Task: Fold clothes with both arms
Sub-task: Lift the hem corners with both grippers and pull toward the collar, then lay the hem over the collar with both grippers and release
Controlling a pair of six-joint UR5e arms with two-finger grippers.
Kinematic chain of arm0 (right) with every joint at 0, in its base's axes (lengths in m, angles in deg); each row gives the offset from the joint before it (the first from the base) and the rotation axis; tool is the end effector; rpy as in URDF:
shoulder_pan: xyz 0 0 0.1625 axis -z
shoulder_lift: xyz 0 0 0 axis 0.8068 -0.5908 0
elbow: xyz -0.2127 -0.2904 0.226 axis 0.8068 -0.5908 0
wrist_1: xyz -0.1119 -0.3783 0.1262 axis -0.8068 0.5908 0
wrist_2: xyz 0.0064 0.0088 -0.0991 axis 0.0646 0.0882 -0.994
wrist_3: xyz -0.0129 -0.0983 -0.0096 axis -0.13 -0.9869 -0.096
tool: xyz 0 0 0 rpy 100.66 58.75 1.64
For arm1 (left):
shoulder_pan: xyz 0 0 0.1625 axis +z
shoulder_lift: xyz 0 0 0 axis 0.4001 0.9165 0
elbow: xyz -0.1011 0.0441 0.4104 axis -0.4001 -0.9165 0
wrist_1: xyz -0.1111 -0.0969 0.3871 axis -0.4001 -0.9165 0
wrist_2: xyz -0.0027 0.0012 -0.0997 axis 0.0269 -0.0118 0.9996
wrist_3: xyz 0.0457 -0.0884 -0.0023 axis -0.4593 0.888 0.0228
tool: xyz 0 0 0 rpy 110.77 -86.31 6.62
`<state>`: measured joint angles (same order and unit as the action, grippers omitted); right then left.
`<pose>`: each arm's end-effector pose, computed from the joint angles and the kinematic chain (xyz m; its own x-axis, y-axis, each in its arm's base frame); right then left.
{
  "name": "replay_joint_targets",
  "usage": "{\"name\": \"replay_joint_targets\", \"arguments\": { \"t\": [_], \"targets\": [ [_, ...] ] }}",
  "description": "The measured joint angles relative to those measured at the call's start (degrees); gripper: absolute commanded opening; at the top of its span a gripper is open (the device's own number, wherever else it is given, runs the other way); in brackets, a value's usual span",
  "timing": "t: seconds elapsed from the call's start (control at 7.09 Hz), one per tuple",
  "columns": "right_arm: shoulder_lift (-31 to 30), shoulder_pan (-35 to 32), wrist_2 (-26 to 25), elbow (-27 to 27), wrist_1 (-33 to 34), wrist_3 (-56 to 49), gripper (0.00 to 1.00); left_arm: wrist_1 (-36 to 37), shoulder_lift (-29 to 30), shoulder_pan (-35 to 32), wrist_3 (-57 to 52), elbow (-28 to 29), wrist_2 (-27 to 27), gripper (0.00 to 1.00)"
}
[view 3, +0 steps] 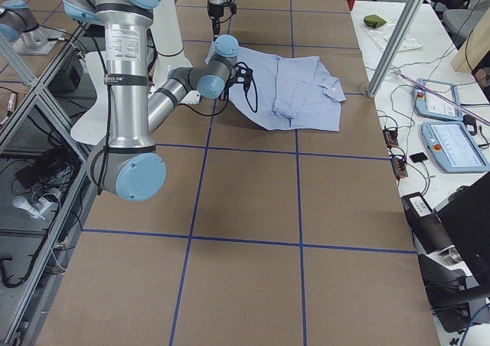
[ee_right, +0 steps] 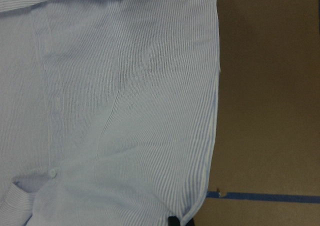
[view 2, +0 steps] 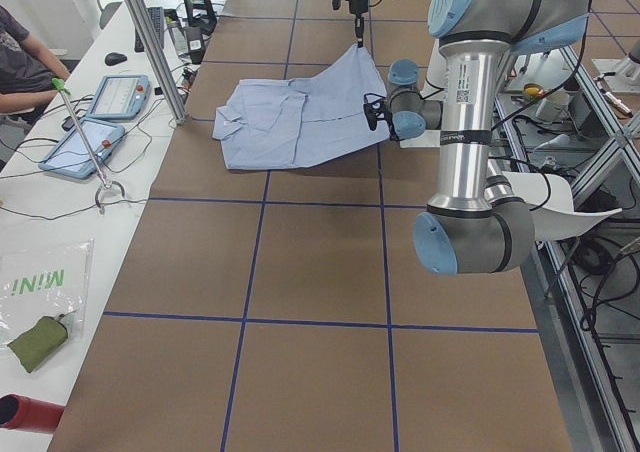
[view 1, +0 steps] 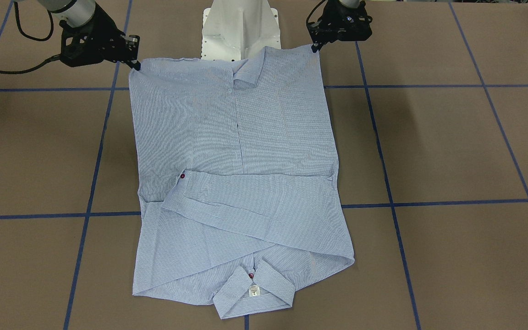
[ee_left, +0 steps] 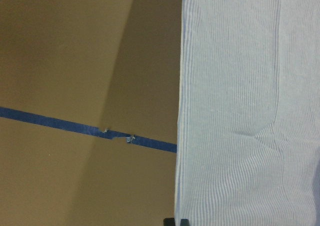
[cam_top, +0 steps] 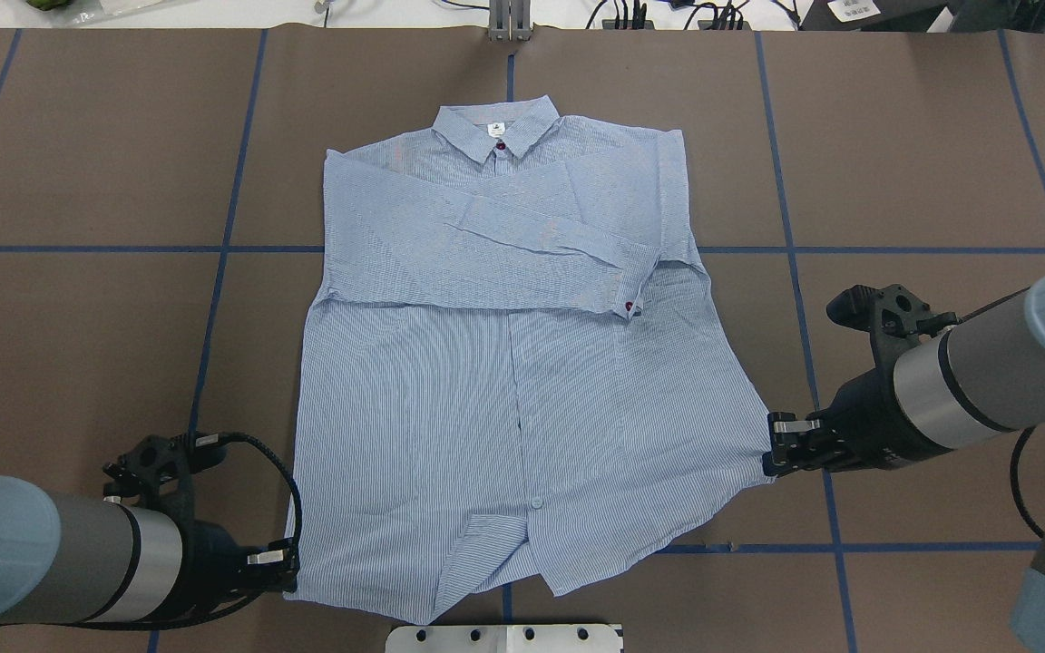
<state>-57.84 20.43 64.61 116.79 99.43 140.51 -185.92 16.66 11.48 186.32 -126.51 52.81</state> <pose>-0.3120 -0.2947 0.2973 0.4675 0.1116 0.8769 0.0579 0.9860 -0.1563 0.3951 -0.1968 0.2754 0.4719 -0.2516 -0.8450 0.0731 0.9663 -0.2469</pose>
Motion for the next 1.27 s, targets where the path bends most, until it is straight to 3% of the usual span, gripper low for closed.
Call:
{"name": "replay_joint_targets", "arguments": {
  "t": [0.56,1.27],
  "targets": [
    [-1.3,-0.4,11.9,3.2,-0.3,0.0,0.0,3.0,-0.3,2.7,-0.1,-5.7,5.5,0.0],
    [0.9,-4.4,13.6,1.6,-0.3,-0.4,0.0,4.8,0.3,1.8,-1.6,-6.7,6.3,0.0]
  ]
}}
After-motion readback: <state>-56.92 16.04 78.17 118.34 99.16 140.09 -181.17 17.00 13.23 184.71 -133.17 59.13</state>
